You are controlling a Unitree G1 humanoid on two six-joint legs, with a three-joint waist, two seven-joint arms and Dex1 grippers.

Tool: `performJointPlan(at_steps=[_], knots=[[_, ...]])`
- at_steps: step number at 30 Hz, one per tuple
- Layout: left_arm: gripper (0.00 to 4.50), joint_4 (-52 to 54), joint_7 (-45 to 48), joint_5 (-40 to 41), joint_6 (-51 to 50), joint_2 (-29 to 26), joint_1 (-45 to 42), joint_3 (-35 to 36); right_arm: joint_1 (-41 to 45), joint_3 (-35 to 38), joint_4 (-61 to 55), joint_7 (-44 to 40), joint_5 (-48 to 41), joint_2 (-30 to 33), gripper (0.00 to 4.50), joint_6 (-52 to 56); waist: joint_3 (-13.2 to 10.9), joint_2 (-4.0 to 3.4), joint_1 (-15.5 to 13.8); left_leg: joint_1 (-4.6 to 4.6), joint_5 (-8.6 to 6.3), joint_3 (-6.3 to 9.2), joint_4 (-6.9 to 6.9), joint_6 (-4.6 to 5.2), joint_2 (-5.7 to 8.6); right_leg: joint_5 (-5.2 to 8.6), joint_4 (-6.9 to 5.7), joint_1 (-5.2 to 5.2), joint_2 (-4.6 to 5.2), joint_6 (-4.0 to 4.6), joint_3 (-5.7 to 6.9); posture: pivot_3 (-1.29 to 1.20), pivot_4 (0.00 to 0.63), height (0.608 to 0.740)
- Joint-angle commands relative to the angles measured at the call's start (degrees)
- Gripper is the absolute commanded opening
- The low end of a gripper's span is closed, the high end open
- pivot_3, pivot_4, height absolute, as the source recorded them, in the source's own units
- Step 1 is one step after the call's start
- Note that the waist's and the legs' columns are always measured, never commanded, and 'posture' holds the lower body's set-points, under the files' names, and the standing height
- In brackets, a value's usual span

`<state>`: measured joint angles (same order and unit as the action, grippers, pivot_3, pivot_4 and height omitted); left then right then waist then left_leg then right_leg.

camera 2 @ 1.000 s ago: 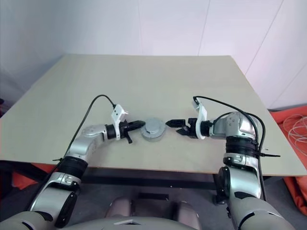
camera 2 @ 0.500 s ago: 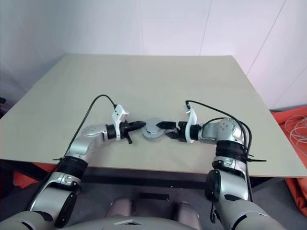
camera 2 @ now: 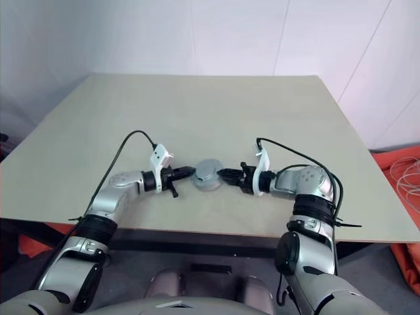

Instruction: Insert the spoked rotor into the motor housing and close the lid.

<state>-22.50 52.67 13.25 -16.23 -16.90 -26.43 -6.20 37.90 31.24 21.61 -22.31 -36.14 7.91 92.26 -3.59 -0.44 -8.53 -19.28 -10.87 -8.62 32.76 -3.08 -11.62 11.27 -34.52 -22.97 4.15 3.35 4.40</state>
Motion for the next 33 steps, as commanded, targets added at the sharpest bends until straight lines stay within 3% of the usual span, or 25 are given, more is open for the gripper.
performJointPlan(at_steps=[1, 7, 14, 18, 29, 33], knots=[[0.0, 1.35, -0.28, 2.42, -2.72, 1.54, 0.17, 1.09, 0.71, 0.19, -1.19, 0.33, -2.01, -0.89, 1.09, 0.24, 0.0, 0.0, 0.0, 0.0, 0.0, 0.0, 0.0, 0.0, 0.0, 0.0, 0.0, 0.0, 0.0, 0.0, 0.0, 0.0, 0.0, 0.74], [0.0, 5.23, -7.88, 15.83, -16.94, 5.44, -0.84, 14.14, 1.04, 1.59, -2.25, -0.12, -3.69, -1.19, 1.09, 0.24, -0.01, 0.0, 0.15, -0.14, 0.02, -0.01, 0.0, -0.03, -0.03, 0.0, -0.01, -0.16, 0.0, 0.0, 0.03, 0.0, 0.0, 0.74], [0.0, 6.4, -15.35, 26.65, -25.1, 6.03, 0.54, 25.99, 1.51, 2.25, -2.55, -0.11, -4.88, -1.1, 1.09, 0.24, -0.01, 0.0, 0.16, -0.6, 0.0, 0.0, -0.01, 0.0, -0.05, 0.0, 0.01, -0.45, -0.02, 0.04, 0.1, 0.0, 0.0, 0.74], [0.87, 8.02, -17.57, 32.98, -32.29, 5.6, 1.93, 29.99, 2.0, 2.99, -2.57, -0.1, -5.82, -0.96, 1.09, 0.24, -0.02, -0.01, -0.02, -0.62, -0.05, 0.01, 0.0, 0.08, -0.02, 0.0, 0.08, -0.47, -0.01, 0.03, 0.1, 0.0, 0.0, 0.74], [4.43, 8.53, -24.5, 47.91, -52.54, 6.29, 3.75, 35.39, 4.46, 4.68, -2.71, 0.36, -9.84, 0.2, 1.09, 0.24, -0.03, -0.01, -0.11, -0.61, -0.04, 0.02, 0.03, 0.08, -0.03, 0.01, 0.09, -0.46, -0.01, 0.0, 0.11, 0.0, 0.0, 0.74], [4.5, 7.73, -28.18, 52.22, -56.81, 7.83, 3.41, 37.29, 4.92, 4.15, -3.1, 0.84, -12.88, -0.2, 1.09, 0.24, -0.03, -0.01, -0.07, -0.63, -0.05, 0.02, 0.01, 0.08, -0.03, 0.02, 0.12, -0.46, -0.01, -0.01, 0.12, 0.0, 0.0, 0.74]])
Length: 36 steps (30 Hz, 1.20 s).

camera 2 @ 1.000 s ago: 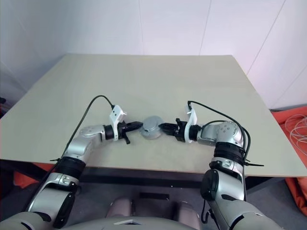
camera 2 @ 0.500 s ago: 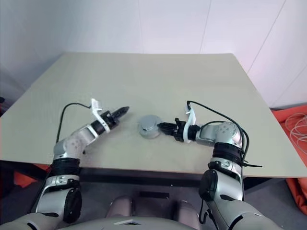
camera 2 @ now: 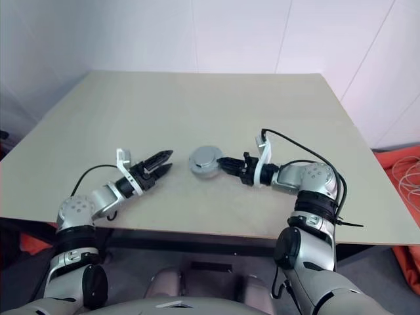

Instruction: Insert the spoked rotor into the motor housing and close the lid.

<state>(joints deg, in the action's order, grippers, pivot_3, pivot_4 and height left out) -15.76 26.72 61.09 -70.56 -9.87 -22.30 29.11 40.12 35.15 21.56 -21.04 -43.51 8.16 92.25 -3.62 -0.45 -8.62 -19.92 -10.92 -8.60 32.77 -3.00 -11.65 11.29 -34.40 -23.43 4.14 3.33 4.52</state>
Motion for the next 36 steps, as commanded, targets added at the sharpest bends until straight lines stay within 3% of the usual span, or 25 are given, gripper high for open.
performJointPlan(at_steps=[1, 21, 29, 36], knots=[[4.5, 0.68, -3.02, 5.84, -2.98, 1.32, -1.08, 2.78, 2.76, -0.04, -3.22, -0.18, -6.28, -0.56, 1.09, 0.25, 0.0, 0.0, 0.03, -0.02, 0.0, 0.0, 0.0, 0.0, 0.0, 0.0, 0.01, 0.0, 0.0, 0.0, 0.0, 0.0, 0.0, 0.74], [4.5, 0.56, -9.19, 16.25, -4.72, 3.81, -2.37, 2.51, 0.52, -5.63, -6.18, 4.4, -17.6, -0.3, 1.09, 0.25, 0.0, 0.01, 0.0, -0.08, 0.0, 0.03, -0.01, 0.0, 0.01, -0.02, 0.14, 0.04, 0.0, -0.05, 0.04, 0.0, 0.0, 0.74], [2.09, 0.8, -9.7, 17.66, -4.6, 3.59, -1.91, 1.78, 0.32, -6.06, -6.3, 5.21, -18.52, -0.24, 1.09, 0.25, 0.0, 0.01, -0.01, -0.08, 0.0, 0.03, -0.01, 0.0, 0.01, -0.03, 0.15, 0.05, 0.0, -0.07, 0.04, 0.0, 0.0, 0.74], [2.06, 1.48, -10.03, 18.16, -4.49, 3.71, -1.16, 0.94, 0.61, -4.85, -5.37, 6.5, -16.38, -0.93, 1.09, 0.25, 0.0, 0.01, 0.0, -0.09, 0.0, 0.03, 0.0, 0.0, 0.01, -0.04, 0.15, 0.06, 0.0, -0.08, 0.05, 0.0, 0.0, 0.74]])
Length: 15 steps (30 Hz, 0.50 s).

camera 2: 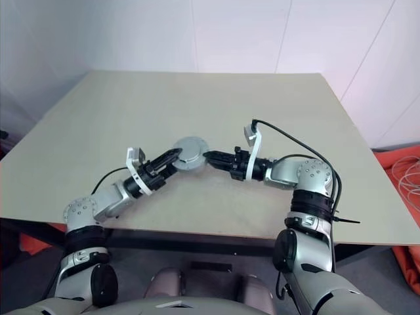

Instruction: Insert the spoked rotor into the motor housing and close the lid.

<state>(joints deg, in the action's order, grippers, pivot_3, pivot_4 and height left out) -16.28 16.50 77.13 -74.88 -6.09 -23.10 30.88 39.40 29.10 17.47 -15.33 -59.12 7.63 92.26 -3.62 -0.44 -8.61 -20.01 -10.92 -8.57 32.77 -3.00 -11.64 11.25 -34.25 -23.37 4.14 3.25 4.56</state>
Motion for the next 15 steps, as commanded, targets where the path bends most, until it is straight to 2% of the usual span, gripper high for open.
performJointPlan(at_steps=[1, 10, 15], knots=[[2.06, 2.18, 0.08, 2.25, -0.24, -0.08, -0.25, -0.99, 1.33, 1.14, -1.51, 0.52, -0.64, -0.42, 1.09, 0.15, 0.0, 0.0, -0.01, 0.0, 0.0, 0.0, 0.0, 0.0, 0.0, 0.0, 0.0, 0.0, 0.0, 0.0, 0.0, 0.0, 0.0, 0.74], [2.06, 2.33, 0.06, 2.57, -0.07, -0.45, -0.26, -1.78, 1.3, 1.99, -3.66, -0.39, -1.24, -1.96, 1.09, -2.66, 0.0, 0.0, 0.0, 0.0, 0.0, 0.01, 0.01, 0.0, 0.0, -0.01, 0.0, 0.01, 0.0, -0.01, 0.0, 0.0, 0.0, 0.74], [2.06, 2.3, 0.34, 2.6, 0.31, -0.6, -0.3, -2.27, 0.54, 0.99, -5.25, -0.94, -1.55, -2.23, 2.78, -1.58, 0.0, 0.0, -0.02, 0.0, 0.0, 0.02, 0.02, 0.0, 0.01, -0.02, 0.0, 0.02, 0.0, -0.03, 0.0, 0.0, 0.0, 0.74]])
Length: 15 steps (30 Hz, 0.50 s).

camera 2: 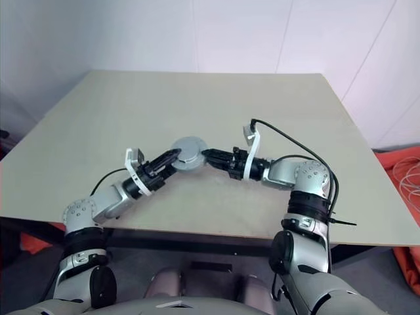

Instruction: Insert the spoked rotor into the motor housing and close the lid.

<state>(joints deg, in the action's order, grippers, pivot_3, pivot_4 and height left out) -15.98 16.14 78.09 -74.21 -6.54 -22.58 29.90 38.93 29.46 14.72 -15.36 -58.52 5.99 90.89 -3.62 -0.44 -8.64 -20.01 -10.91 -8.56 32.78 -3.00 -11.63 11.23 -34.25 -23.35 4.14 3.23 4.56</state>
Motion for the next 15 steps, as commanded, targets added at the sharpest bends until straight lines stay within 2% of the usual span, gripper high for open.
performJointPlan(at_steps=[1, 5, 10, 15], knots=[[2.06, 1.99, 0.76, 1.7, -0.27, -0.19, -0.82, -1.41, 1.12, 0.93, -2.12, -0.81, -2.15, -0.68, 3.14, 0.18, 0.0, 0.0, 0.01, 0.0, 0.0, 0.0, 0.0, 0.0, 0.0, 0.0, 0.0, 0.02, 0.0, 0.0, 0.0, 0.0, 0.0, 0.74], [2.06, 1.92, 0.89, 1.87, 0.44, -0.42, -0.9, -1.61, 1.85, 3.01, 1.25, 1.49, -0.66, -1.06, 4.48, 1.52, 0.0, 0.0, 0.0, 0.01, 0.0, 0.0, 0.01, 0.0, 0.0, 0.0, 0.0, 0.03, 0.0, 0.0, 0.0, 0.0, 0.0, 0.74], [2.06, 2.18, 0.96, 2.0, 2.39, -1.12, -0.98, -0.54, 0.07, 0.78, 3.21, 1.95, 0.08, 1.26, 4.5, 1.61, 0.0, 0.0, 0.0, 0.01, 0.0, 0.0, 0.01, -0.01, 0.0, 0.0, 0.0, 0.04, 0.0, -0.01, 0.0, 0.0, 0.0, 0.74], [2.06, 1.49, 0.96, 1.43, 5.85, -3.64, -0.79, 1.68, -3.32, -4.56, 0.81, 0.71, 5.83, 4.68, 4.5, -2.34, 0.0, 0.0, 0.01, -0.01, 0.0, 0.01, 0.01, 0.0, 0.0, -0.01, 0.0, 0.05, 0.0, -0.01, 0.0, 0.0, 0.0, 0.74]])
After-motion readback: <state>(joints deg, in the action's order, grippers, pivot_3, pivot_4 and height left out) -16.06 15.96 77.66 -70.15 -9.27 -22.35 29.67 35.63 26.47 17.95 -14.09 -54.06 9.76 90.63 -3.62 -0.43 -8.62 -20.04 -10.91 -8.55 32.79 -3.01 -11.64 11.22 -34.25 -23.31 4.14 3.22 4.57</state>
